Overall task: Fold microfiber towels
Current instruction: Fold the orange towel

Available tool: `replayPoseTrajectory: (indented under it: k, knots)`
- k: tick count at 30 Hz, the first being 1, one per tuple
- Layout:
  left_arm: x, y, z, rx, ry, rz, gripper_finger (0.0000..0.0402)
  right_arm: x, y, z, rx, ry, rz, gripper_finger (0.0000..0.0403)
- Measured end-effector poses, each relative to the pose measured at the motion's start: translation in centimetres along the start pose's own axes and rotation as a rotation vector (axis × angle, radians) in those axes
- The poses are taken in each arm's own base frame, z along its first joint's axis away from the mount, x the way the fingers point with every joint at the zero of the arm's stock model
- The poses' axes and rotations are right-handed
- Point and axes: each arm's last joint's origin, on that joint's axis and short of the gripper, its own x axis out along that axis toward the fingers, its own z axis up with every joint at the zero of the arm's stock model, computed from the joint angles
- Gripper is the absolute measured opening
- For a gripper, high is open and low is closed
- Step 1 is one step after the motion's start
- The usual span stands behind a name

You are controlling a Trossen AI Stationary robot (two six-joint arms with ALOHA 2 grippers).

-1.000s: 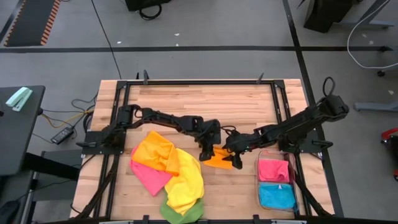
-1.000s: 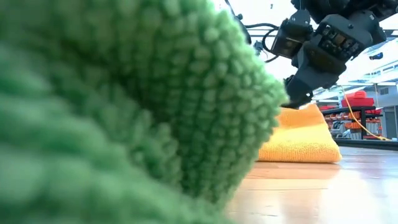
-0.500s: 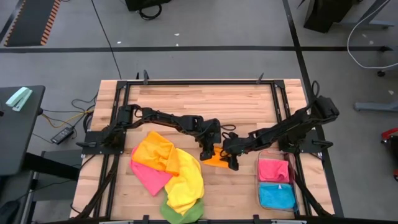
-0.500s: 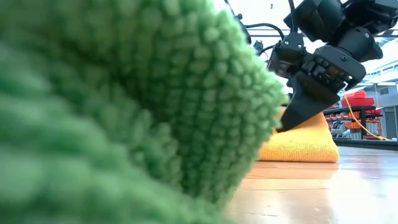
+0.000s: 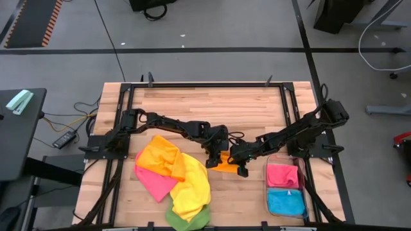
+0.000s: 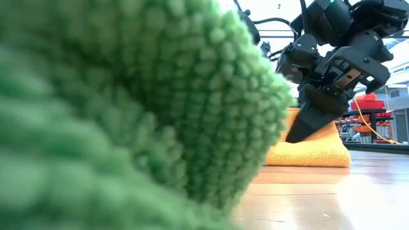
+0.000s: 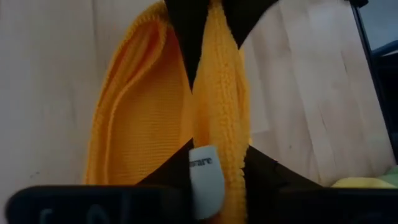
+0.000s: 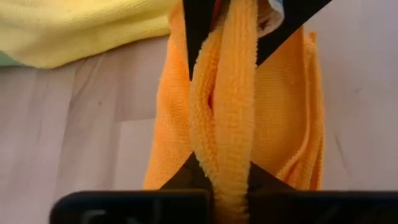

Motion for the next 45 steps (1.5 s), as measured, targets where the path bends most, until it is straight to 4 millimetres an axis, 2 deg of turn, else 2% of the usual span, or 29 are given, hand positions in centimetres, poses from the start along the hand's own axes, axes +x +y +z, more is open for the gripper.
replayPoseTrajectory:
  k: [6,11,18,21,30,37,45]
  knots:
    - [-1.0,0.0,0.2,-0.011,0.004,0.007,0.0162,0.0,-0.4,-0.1,0.016,0.039,0.053,0.001]
    - [-3.0,-0.2,0.2,-0.005,0.047,0.017,0.0183,-0.4,-0.2,0.4,0.013,0.112,0.078,0.0008]
    - [-5.9,-0.2,0.8,0.005,0.027,0.034,0.0171,-2.8,0.6,2.5,-0.037,0.195,0.055,0.0007]
    - [-6.5,0.0,1.0,0.004,0.016,0.041,0.0164,-3.8,0.8,3.0,-0.053,0.21,0.064,0.0007]
    - [-6.5,-0.1,0.8,0.037,0.038,0.039,0.0147,-8.2,1.4,3.9,0.007,0.226,0.154,0.0007]
    - [-6.5,-0.2,0.6,0.061,0.056,0.037,0.0137,-10.0,2.2,3.9,0.15,0.254,0.327,0.0007]
    - [-6.4,-0.9,0.6,0.107,0.058,0.03,0.0141,-13.0,2.2,4.5,0.179,0.121,0.319,0.0007]
